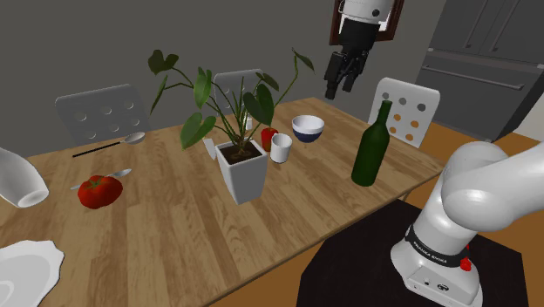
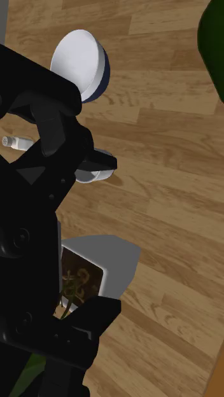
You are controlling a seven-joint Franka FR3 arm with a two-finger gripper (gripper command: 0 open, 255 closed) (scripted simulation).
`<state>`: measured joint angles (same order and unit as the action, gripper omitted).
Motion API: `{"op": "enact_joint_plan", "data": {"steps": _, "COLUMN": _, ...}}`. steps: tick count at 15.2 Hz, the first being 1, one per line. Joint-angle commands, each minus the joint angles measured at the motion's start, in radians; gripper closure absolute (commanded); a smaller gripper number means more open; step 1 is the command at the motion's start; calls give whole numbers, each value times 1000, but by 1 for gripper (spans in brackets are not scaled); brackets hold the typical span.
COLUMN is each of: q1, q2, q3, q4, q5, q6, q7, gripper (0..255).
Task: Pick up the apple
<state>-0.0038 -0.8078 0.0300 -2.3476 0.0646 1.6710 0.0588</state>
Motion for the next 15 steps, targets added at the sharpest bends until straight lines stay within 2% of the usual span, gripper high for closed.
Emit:
{"op": "enact_joint_plan", "data": {"steps": 1, "q1": 0, "q2": 0, "q3": 0, "q4": 0, "q5": 0, "q6": 0, "q7": 0, "gripper": 0}}
{"op": "enact_joint_plan", "data": {"steps": 8, "q1": -34, "q2": 195, "q3": -5, "q4": -26, "q5": -9, "q6": 223, "q7": 26, "gripper": 0}}
{"op": "enact_joint_plan", "data": {"steps": 15, "q1": -65, "q2": 429, "q3": -16, "q4": 12, "q5": -19, "q6": 420, "q7": 55, "gripper": 0}}
